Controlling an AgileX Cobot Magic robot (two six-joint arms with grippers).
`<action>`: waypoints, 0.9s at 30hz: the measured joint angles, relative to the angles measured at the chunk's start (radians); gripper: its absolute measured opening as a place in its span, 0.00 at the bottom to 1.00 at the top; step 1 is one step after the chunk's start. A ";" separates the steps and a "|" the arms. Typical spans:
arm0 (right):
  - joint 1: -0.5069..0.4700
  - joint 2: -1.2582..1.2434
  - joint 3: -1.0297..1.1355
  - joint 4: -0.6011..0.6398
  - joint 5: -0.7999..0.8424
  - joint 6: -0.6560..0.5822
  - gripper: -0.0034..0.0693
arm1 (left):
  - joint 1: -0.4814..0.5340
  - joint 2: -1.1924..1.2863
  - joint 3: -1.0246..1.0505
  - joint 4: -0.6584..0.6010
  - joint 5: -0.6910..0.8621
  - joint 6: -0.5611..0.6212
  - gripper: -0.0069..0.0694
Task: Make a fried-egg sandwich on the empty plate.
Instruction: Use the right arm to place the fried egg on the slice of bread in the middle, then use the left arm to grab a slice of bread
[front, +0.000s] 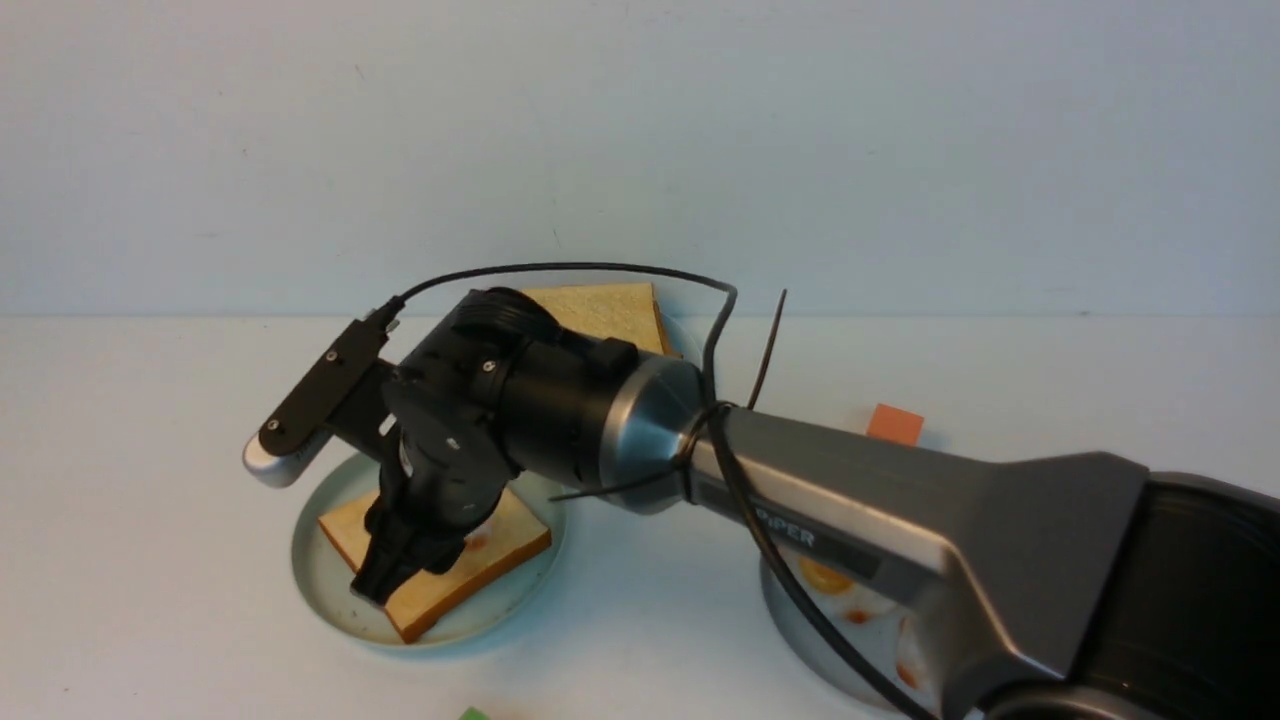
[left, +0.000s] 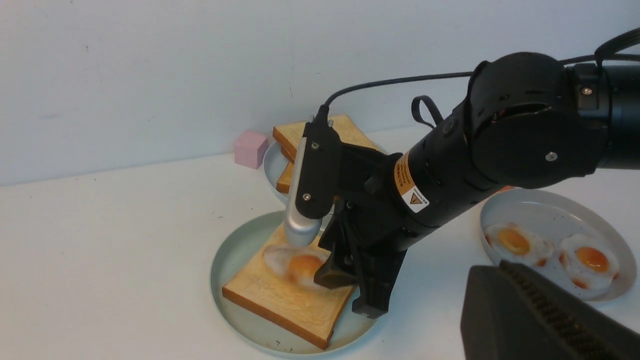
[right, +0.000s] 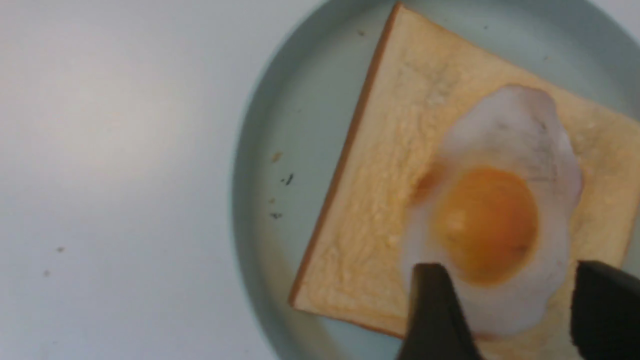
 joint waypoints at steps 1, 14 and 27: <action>0.000 -0.001 0.000 0.017 0.006 0.000 0.71 | 0.000 0.000 0.000 0.000 0.000 0.000 0.09; -0.005 -0.272 0.001 0.041 0.356 0.000 0.67 | 0.000 0.128 0.000 -0.022 0.044 0.000 0.09; -0.097 -0.919 0.587 0.019 0.388 0.143 0.03 | 0.000 0.897 -0.334 -0.135 0.085 0.219 0.07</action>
